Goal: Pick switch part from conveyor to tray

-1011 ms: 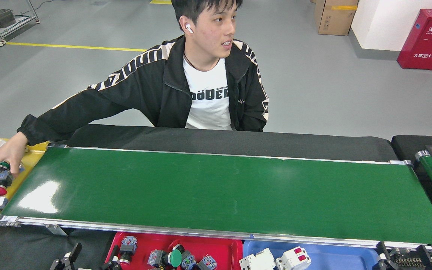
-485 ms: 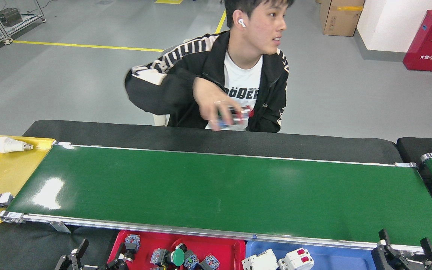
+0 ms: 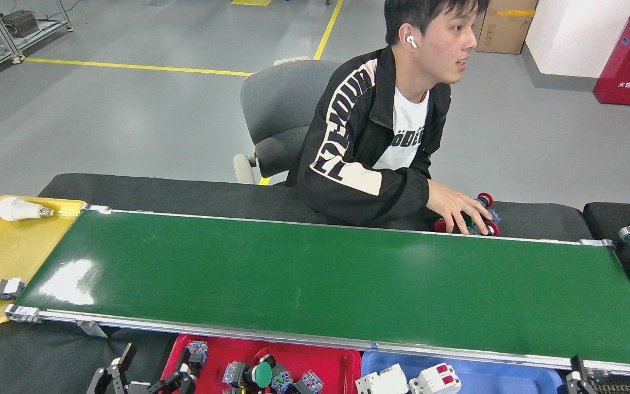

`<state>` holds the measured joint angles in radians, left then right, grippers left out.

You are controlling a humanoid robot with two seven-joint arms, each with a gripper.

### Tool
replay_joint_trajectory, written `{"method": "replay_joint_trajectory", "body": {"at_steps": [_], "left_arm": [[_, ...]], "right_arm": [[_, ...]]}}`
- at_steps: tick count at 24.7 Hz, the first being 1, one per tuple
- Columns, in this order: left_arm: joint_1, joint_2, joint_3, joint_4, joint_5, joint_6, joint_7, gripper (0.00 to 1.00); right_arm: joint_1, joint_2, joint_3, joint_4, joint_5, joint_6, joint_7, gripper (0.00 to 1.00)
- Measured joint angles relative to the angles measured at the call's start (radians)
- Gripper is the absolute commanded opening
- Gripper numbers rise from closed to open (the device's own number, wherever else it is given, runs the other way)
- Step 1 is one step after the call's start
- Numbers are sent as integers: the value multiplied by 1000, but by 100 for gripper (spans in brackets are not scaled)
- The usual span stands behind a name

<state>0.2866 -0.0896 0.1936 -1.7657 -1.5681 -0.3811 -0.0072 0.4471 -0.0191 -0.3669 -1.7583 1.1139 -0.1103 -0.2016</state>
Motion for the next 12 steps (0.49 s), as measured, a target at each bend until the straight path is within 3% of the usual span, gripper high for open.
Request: {"method": "replay_joint_trajectory", "body": {"at_steps": [4, 12], "left_arm": [[-1, 0, -6, 0, 0, 3, -3, 100], [-1, 0, 22, 0, 0, 5, -4, 100]], "right_arm": [[18, -26, 64, 0, 20, 14, -39, 98], [18, -30, 76, 0, 33, 68, -71, 99]]}}
